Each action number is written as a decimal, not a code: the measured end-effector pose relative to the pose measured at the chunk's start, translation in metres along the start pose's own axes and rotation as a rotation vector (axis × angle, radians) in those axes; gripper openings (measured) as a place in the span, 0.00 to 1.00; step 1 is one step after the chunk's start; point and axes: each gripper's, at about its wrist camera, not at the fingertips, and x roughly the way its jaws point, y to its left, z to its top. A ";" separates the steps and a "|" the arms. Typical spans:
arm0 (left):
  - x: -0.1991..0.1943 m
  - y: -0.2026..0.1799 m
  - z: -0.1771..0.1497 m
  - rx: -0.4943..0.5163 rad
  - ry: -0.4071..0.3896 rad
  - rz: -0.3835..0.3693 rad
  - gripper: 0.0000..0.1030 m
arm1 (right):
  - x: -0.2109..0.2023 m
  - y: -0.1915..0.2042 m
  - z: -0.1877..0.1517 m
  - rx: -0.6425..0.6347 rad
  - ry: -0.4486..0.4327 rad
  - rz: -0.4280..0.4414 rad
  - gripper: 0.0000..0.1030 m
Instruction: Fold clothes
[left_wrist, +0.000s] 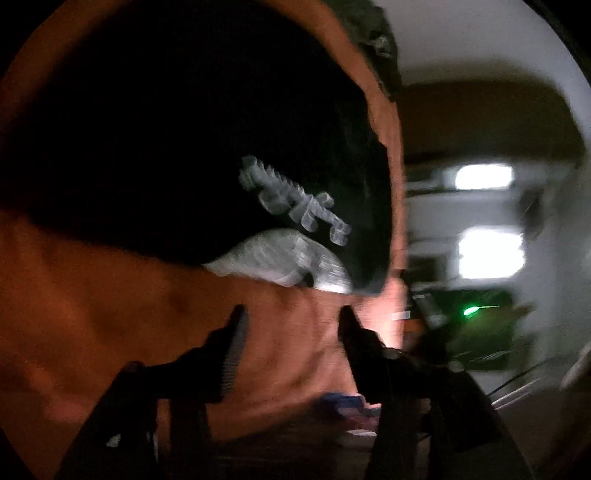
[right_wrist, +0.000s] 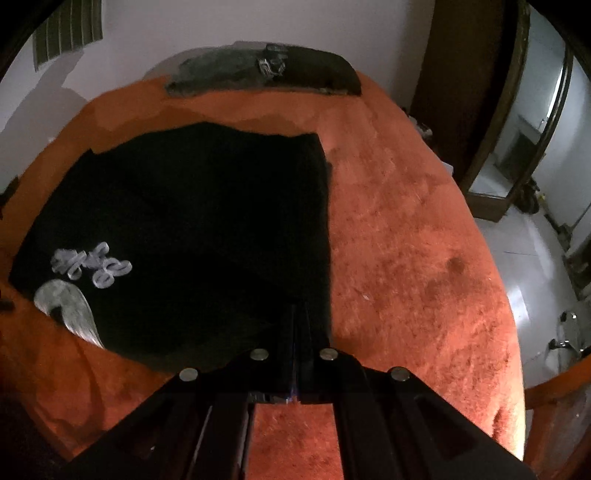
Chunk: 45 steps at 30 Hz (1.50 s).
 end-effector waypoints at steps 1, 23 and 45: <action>0.012 0.010 -0.001 -0.063 0.003 -0.033 0.54 | 0.000 0.002 0.003 0.006 -0.006 0.008 0.00; 0.078 0.003 -0.025 -0.294 -0.225 -0.054 0.52 | 0.006 0.004 0.086 0.018 -0.063 0.142 0.00; 0.041 0.037 -0.022 -0.369 -0.317 -0.140 0.10 | -0.002 -0.012 0.081 0.067 -0.045 0.184 0.00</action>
